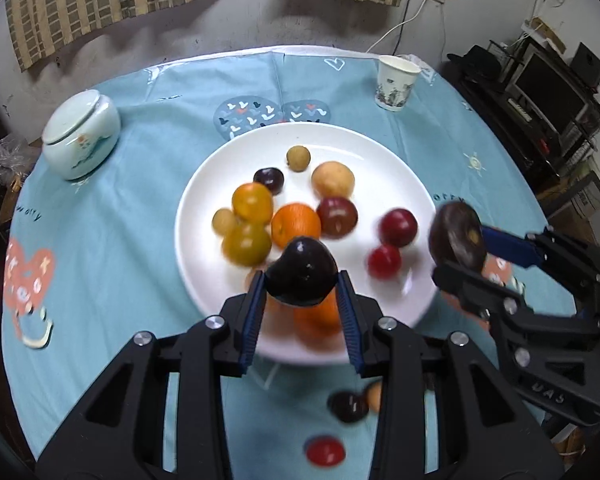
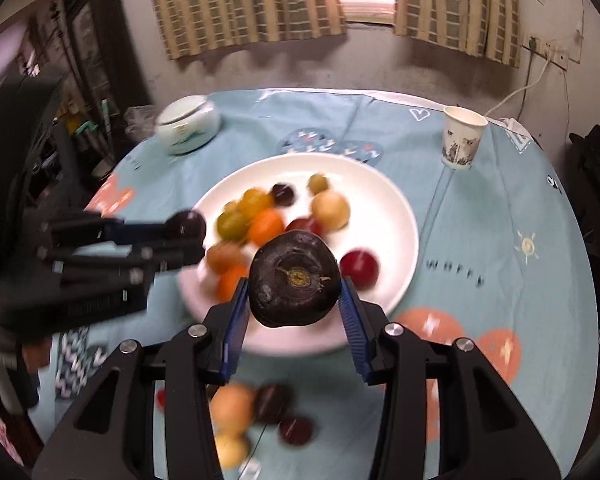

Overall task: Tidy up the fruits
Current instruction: 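Carry both held plums over the white plate, then open both tools to drop the plums onto the plate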

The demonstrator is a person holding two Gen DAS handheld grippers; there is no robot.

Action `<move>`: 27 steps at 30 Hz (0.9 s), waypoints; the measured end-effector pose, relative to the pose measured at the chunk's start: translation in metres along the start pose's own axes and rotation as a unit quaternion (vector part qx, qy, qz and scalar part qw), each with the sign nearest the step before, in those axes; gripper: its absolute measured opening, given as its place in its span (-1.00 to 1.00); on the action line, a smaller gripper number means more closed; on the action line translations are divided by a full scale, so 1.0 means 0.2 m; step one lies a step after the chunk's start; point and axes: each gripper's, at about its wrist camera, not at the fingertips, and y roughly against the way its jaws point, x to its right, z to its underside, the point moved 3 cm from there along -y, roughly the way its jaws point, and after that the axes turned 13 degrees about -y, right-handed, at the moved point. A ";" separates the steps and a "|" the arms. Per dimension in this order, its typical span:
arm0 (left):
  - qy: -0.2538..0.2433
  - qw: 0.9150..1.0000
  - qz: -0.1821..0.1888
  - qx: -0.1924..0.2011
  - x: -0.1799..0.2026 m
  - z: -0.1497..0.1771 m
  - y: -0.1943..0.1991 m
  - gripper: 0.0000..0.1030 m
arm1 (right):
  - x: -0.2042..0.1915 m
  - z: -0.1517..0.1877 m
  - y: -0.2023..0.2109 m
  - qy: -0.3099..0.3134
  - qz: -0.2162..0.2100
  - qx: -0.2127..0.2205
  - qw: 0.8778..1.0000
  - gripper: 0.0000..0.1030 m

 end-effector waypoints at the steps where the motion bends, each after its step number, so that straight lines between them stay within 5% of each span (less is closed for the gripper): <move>1: -0.001 1.000 0.001 -0.004 0.00 -0.02 -0.03 -0.30 | 0.02 -0.04 -0.04 -0.003 0.005 -0.002 1.000 -0.13; 9: -0.008 0.999 -0.004 -0.032 0.01 -0.06 -0.24 -0.30 | 0.11 -0.18 -0.32 -0.007 0.025 -0.036 0.999 -0.12; 11: -0.014 1.000 0.000 -0.027 0.02 -0.07 -0.24 -0.28 | 0.12 -0.20 -0.34 -0.010 0.021 -0.036 0.999 0.05; 12: -0.018 1.000 0.000 -0.021 0.03 -0.08 -0.24 -0.28 | 0.12 -0.21 -0.33 -0.013 0.017 -0.029 0.999 0.38; 15: -0.020 1.000 -0.009 -0.012 0.02 -0.08 -0.22 0.03 | 0.12 -0.25 -0.31 -0.017 0.017 -0.013 1.000 0.44; 21: -0.005 1.000 -0.015 0.019 -0.03 -0.11 -0.07 0.03 | 0.12 -0.26 -0.13 -0.013 0.005 0.010 1.000 0.44; 24: 0.012 0.999 -0.027 0.042 -0.08 -0.08 0.07 0.35 | 0.09 -0.21 0.03 -0.005 -0.002 0.022 1.000 0.44; 27: 0.012 0.997 -0.041 0.060 -0.11 0.03 0.20 0.40 | 0.07 -0.06 0.18 -0.011 -0.014 0.026 1.000 0.44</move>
